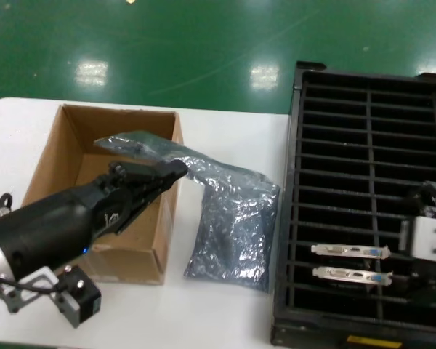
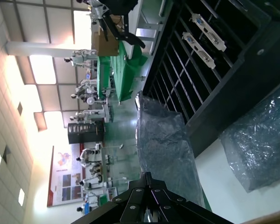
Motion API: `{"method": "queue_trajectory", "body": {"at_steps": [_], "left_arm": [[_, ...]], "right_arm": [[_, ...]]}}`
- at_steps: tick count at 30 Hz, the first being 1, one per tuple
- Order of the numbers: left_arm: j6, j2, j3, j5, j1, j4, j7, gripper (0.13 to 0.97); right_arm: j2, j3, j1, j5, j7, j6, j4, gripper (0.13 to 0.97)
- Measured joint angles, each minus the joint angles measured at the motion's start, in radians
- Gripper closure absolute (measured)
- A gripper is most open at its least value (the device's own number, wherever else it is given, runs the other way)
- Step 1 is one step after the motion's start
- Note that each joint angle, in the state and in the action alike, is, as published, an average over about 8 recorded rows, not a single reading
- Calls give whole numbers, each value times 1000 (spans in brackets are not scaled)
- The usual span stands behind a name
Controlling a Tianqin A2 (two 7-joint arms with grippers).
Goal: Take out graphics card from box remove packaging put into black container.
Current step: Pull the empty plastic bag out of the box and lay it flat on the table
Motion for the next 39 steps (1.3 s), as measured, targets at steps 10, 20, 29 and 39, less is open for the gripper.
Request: {"method": "queue_trajectory", "body": {"at_steps": [10,20,29,39], "left_arm": [[0,0,0,0,0,0,0,957],[0,0,0,0,0,0,0,957],[0,0,0,0,0,0,0,957],[-59,-67,74,-24,-47,-26,-250,957]], "right_arm": [[160,248,-397,-72,100,361,32,228],[217,468,-708,64,56,616,-26,147],[228,510,-773,375,-160,681,-100,133],[227,519,-780,409,-185,679,-111,129]]}}
